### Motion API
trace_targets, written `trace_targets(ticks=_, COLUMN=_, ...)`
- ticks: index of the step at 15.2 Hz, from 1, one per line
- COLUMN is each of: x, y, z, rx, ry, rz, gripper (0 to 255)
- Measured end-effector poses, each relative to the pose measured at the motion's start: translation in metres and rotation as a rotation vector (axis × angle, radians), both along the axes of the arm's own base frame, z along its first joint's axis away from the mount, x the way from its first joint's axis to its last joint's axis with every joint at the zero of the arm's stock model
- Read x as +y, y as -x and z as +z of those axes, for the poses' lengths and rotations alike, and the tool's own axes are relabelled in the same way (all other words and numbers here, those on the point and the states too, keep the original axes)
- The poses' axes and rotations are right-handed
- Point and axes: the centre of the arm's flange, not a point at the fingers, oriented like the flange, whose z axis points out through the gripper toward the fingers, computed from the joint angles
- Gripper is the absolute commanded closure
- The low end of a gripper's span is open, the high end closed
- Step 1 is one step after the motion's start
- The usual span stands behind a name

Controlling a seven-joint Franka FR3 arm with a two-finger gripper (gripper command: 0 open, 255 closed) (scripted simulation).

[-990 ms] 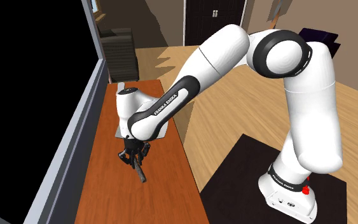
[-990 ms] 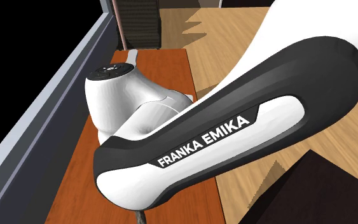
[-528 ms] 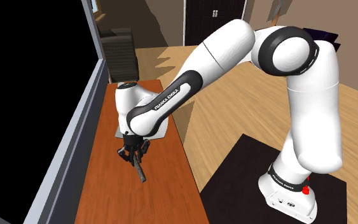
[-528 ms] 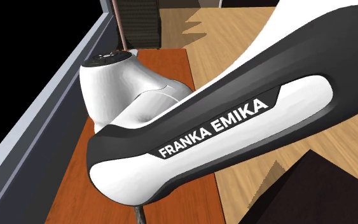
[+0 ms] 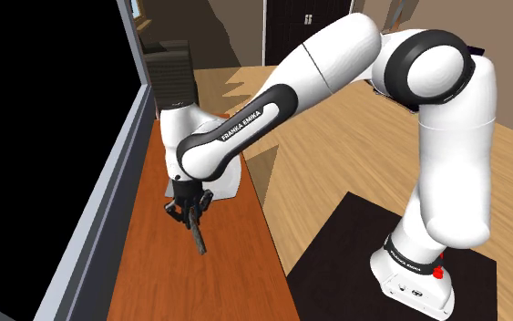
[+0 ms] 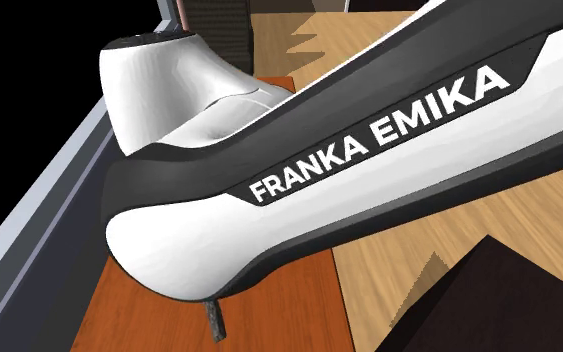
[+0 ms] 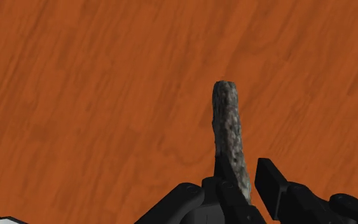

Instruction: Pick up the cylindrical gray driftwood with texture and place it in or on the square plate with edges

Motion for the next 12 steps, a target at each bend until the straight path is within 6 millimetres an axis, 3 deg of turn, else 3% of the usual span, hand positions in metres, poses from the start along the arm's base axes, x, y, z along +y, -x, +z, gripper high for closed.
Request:
trace_targets(ticks=6, x=-0.001, y=-0.001, z=0.031, rx=0.000, ry=0.000, rz=0.000, gripper=255)
trace_targets(ticks=11, x=-0.039, y=-0.033, z=0.036, rx=0.001, ry=0.000, rz=-0.001, gripper=255)
trace_targets(ticks=12, x=-0.039, y=-0.034, z=0.036, rx=0.000, ry=0.000, rz=-0.002, gripper=0)
